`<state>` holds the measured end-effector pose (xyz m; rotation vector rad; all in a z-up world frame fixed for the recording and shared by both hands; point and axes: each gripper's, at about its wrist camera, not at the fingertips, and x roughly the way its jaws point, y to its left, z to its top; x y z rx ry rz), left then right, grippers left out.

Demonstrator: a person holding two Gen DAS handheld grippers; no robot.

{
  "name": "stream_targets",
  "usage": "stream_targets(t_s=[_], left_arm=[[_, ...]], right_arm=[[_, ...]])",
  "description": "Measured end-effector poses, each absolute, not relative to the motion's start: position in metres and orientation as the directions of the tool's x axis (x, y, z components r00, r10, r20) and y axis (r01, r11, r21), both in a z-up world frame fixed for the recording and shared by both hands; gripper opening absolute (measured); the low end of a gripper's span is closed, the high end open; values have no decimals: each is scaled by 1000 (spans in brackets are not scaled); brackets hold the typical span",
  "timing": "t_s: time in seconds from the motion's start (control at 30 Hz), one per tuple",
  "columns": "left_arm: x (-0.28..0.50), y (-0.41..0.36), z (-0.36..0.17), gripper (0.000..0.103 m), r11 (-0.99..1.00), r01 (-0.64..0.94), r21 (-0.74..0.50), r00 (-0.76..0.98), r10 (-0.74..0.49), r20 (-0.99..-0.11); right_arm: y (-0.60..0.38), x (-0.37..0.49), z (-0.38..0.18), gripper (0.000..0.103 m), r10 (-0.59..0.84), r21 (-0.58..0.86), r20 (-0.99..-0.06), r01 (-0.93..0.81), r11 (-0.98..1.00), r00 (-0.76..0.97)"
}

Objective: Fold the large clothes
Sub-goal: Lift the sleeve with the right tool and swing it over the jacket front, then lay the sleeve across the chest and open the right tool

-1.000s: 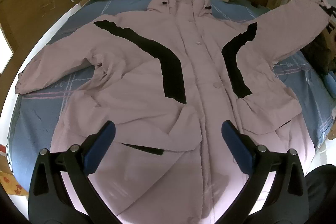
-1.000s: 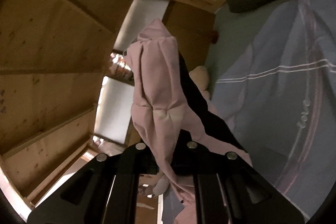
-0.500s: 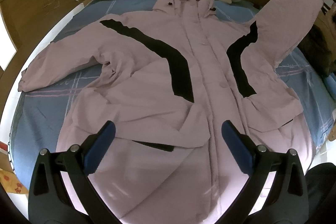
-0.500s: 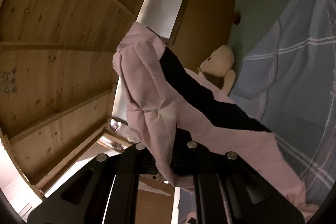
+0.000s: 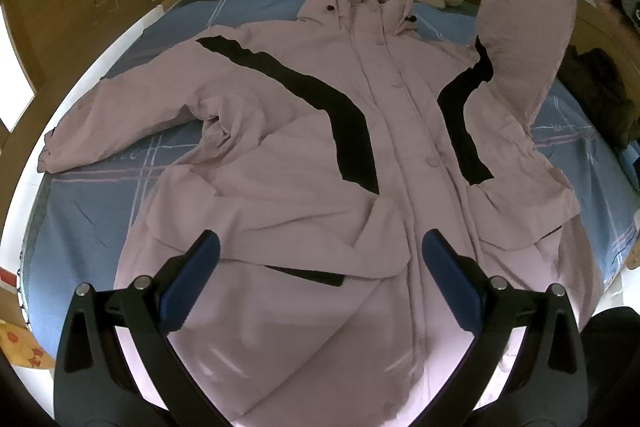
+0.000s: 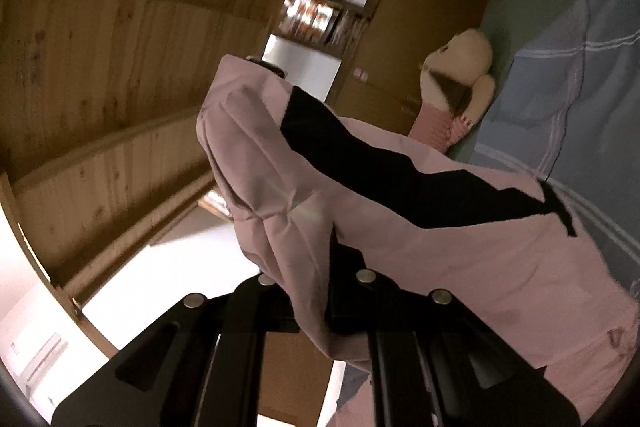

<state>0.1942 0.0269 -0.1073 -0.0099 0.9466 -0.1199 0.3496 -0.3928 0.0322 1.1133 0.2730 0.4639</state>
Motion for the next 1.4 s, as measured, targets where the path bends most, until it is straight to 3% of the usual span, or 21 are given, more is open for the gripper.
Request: stream_targets(t_s=[0.87,1.13,1.4], left_arm=[[189,52,-103,101,995,66,-81,586,-104,-804],[188,57,-102,101,994,59,-88,585,-106,-804],[189,58,-104,101,994,63,-91,579,-111,-808]], right_arm=[[-228,392,-58,9,646,823,-220,-217,525,731],[-182,403,-99,9,643,736,-360,-218,641,676],[-124,409,-144,9,532,494,-560,-259,830,635]])
